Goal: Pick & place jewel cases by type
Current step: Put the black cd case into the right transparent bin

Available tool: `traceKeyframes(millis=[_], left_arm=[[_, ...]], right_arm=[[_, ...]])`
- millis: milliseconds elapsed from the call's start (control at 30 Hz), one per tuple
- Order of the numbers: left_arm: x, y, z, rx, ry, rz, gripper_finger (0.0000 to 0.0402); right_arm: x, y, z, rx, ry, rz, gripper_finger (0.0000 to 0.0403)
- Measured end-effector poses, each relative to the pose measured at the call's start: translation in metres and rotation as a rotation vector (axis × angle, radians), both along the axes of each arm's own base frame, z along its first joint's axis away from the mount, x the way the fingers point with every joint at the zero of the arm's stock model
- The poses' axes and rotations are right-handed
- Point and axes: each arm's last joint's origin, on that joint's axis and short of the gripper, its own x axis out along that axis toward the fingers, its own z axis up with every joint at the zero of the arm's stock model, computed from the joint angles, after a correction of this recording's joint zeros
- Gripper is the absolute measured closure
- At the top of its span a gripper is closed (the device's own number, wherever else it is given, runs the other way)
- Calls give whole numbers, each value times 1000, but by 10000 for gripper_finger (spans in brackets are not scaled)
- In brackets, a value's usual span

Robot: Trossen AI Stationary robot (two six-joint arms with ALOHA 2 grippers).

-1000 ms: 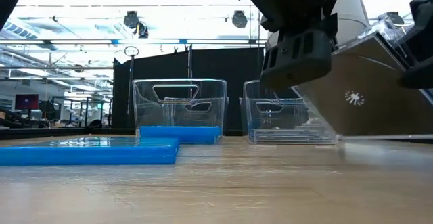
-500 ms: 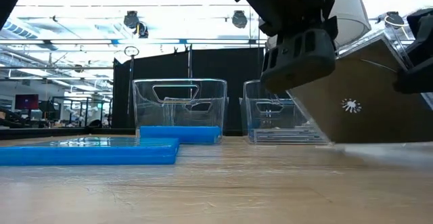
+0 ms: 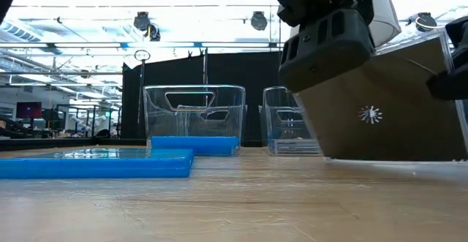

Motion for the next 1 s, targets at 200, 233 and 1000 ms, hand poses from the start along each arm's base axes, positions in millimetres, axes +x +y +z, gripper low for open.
traceKeyframes(millis=[200, 233, 1000], left_arm=[[-2, -10, 7, -12, -15, -23, 339], [-2, -12, 9, -16, -21, -28, 339], [2, -6, 23, -193, -2, -29, 339]], right_arm=[[0, 1, 0, 23, 18, 8, 324], [0, 1, -1, 23, 19, 8, 324], [1, -11, -12, 85, 84, 1, 361]])
